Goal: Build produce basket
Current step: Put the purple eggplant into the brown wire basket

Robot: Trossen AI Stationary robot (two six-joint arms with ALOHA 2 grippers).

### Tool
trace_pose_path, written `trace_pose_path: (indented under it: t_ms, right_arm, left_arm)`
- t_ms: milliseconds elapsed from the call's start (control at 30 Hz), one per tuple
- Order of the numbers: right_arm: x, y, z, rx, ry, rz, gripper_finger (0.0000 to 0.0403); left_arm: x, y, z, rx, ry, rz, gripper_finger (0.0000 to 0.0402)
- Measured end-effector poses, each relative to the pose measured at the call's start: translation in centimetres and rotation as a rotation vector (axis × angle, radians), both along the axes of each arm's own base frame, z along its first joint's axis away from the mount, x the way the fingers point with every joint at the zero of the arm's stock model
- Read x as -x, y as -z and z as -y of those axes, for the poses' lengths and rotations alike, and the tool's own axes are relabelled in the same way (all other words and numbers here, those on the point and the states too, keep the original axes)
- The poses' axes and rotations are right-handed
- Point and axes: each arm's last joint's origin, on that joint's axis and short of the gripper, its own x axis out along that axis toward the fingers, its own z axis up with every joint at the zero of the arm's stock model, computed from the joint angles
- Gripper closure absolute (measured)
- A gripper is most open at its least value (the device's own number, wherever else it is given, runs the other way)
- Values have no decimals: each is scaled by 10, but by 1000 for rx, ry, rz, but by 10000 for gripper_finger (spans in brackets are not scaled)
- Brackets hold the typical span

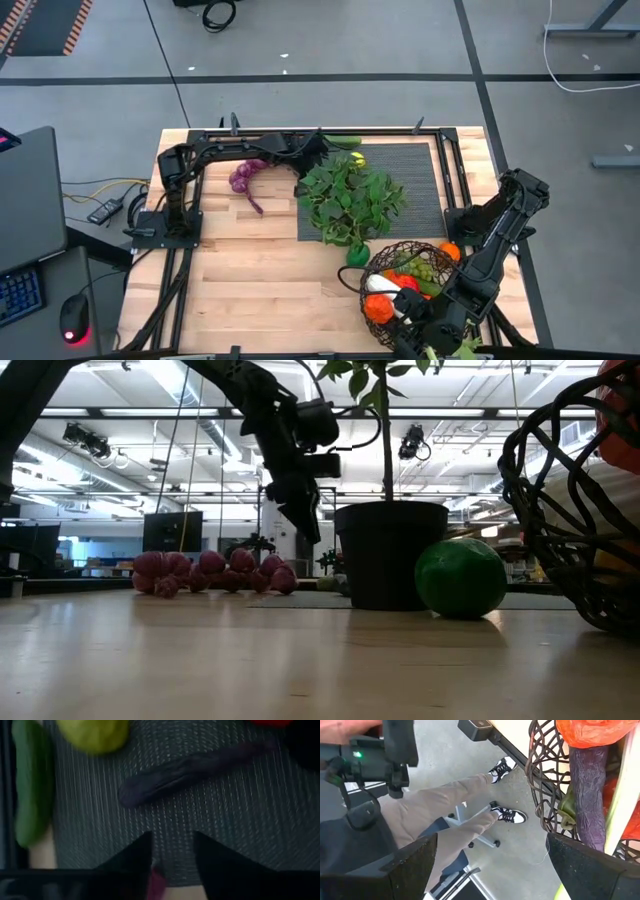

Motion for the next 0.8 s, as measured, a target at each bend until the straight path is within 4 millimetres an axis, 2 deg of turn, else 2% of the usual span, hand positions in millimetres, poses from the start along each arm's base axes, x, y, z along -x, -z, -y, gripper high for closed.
trace_pose_path:
  t_ms: [100, 200, 333, 433, 500, 667, 800]
  right_arm:
    - [0, 0, 0, -5, 10, -6, 23]
    - [0, 0, 0, -16, 25, -13, 23]
    - [0, -1, 0, -33, 50, -27, 23]
    - [-1, -1, -1, -47, 55, -22, 23]
    - [-1, -2, -1, -57, 60, -19, 23]
    - [-1, -2, -1, -59, 62, -17, 23]
    - [-2, -3, -1, -58, 95, -8, 23]
  left_arm:
    - [-3, 0, 3, -85, 168, -10, 181]
    - [-7, 4, 0, -88, 196, 23, 129]
    - [-12, 17, -1, -155, 321, -20, 93]
    - [-18, 19, 4, -247, 440, -33, 90]
    - [-21, 19, 8, -260, 452, -10, 95]
    - [-29, 20, 18, -259, 420, 31, 114]
    - [-33, 19, 24, -197, 300, 78, 127]
